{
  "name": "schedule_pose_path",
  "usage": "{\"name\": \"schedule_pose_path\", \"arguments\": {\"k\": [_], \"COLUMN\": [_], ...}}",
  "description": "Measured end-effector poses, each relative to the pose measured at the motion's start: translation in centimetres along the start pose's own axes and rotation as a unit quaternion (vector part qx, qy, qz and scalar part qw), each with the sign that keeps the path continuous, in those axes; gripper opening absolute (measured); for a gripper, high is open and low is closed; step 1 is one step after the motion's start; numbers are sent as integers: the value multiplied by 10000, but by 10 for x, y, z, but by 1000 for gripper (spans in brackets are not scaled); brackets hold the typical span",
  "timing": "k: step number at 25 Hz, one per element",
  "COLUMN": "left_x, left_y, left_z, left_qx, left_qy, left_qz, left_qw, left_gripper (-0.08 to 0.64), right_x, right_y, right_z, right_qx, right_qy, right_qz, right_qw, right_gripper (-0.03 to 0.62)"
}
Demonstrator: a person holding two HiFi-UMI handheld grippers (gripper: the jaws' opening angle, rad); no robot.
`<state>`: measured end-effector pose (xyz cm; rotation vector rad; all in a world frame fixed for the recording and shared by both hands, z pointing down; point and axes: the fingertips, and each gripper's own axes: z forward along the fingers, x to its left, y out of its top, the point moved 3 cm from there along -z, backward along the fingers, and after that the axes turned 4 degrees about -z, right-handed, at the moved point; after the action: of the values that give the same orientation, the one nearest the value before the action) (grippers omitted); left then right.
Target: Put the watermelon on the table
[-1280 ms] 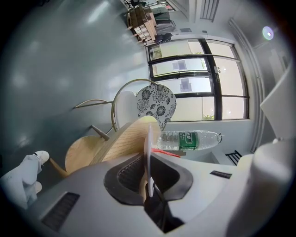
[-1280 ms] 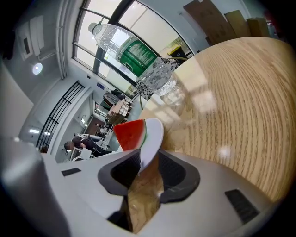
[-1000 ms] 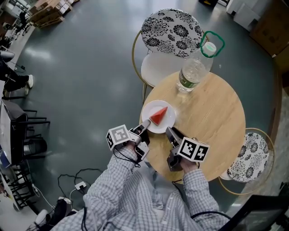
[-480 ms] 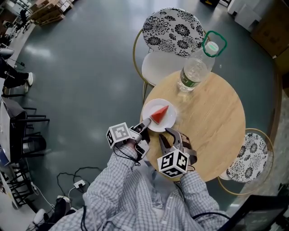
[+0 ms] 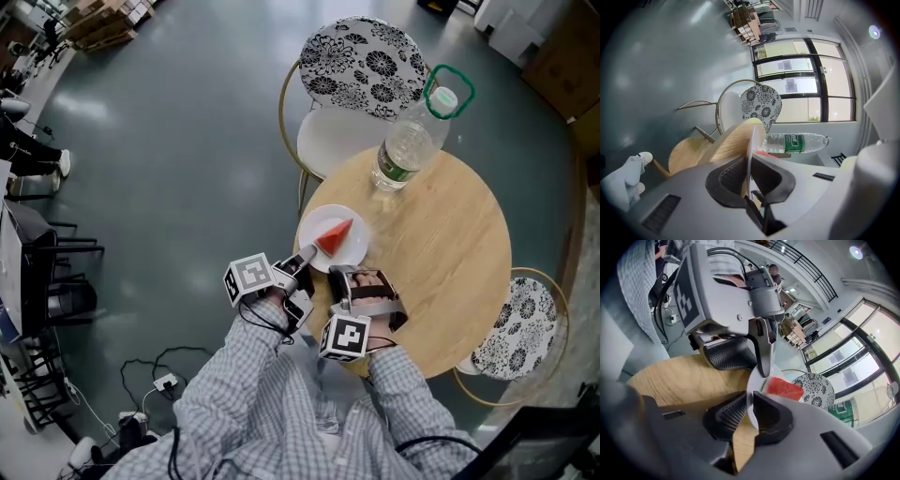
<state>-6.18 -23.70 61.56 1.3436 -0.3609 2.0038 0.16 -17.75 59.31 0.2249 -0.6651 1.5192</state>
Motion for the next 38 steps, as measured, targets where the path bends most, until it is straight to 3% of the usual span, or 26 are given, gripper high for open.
{"name": "schedule_pose_path", "arguments": {"k": [8,14,19,27,33,38], "left_x": [-10,-22,-17,-12,-7,-10], "left_y": [0,-2,-5,-6,-6,-4], "left_z": [1,0,-13,-41,-55,-59], "left_qx": [241,404,572,506,260,139], "left_qy": [96,-249,-135,-27,-17,-35], "left_qz": [537,651,879,1013,875,931], "left_qw": [9982,9968,9944,9936,9958,9956], "left_gripper": [35,160,163,161,161,160], "right_x": [-2,-3,0,4,7,0], "right_y": [1,1,0,-1,-3,-7], "right_z": [-1,0,4,11,13,7], "right_qx": [62,74,118,143,-10,-233], "right_qy": [121,165,249,427,727,792], "right_qz": [112,183,172,187,918,1656], "right_qw": [9998,9997,9995,9988,9931,9827], "right_gripper": [49,49,51,52,57,112]}}
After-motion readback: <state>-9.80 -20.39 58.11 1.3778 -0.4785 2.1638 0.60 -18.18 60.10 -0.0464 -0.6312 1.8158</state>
